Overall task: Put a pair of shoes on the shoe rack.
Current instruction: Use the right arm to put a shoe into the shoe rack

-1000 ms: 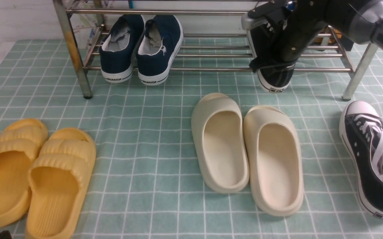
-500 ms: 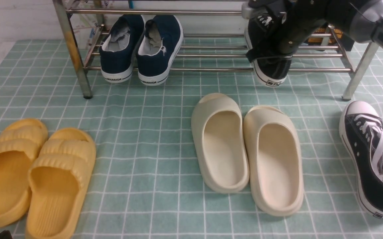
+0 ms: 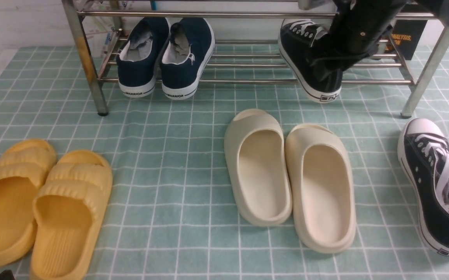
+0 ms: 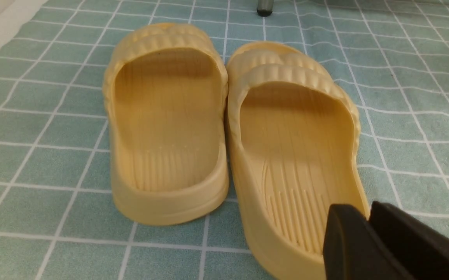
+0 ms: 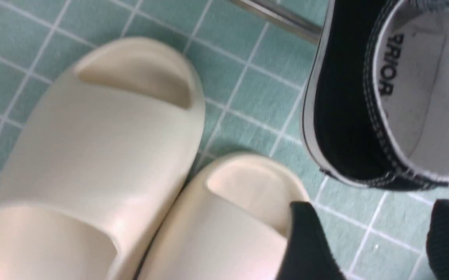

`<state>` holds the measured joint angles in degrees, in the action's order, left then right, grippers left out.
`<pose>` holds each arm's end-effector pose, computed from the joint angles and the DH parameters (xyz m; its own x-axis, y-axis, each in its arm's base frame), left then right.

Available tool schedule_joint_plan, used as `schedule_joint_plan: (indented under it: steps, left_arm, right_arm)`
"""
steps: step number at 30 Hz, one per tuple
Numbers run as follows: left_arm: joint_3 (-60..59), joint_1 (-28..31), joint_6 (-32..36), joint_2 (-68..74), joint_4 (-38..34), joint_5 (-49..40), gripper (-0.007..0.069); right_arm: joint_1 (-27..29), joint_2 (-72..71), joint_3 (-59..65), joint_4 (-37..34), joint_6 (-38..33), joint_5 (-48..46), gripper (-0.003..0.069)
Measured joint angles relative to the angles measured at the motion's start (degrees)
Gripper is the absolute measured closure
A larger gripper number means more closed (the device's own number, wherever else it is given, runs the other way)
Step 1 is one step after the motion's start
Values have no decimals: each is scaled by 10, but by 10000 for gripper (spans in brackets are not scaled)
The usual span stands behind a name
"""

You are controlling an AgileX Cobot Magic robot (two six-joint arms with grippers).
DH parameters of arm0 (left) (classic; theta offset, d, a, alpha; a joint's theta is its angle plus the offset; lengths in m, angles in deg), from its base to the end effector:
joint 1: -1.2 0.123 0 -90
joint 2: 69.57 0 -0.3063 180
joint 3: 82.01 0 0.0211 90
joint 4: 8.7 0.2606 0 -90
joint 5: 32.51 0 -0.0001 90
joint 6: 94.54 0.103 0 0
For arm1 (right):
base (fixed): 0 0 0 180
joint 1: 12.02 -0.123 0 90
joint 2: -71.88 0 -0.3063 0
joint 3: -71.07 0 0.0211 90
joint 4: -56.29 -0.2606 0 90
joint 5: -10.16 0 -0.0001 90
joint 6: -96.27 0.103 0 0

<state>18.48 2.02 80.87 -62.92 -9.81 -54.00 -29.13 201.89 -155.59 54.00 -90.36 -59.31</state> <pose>0.0525 0.0000 0.1657 -0.3009 -0.1023 -0.9481 -0.0372 0.9947 -0.0955 0.4770 0.1509 0.3171 -0.8142 -0.3568 -0.4580 -0.3950 0.9186 -0.0133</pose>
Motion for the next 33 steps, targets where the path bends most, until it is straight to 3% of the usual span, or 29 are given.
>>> schedule_joint_plan:
  steps: [2,14,22,33]
  left_arm:
    - [0,0,0,0,0,0,533]
    - [0,0,0,0,0,0,518]
    - [0,0,0,0,0,0,511]
    - [0,0,0,0,0,0,497]
  right_arm:
    - [0,0,0,0,0,-9,265]
    - [0,25,0,12,-15,-19,650]
    - [0,68,0,59,-3,19,662]
    - [0,69,0,9,-8,57,662]
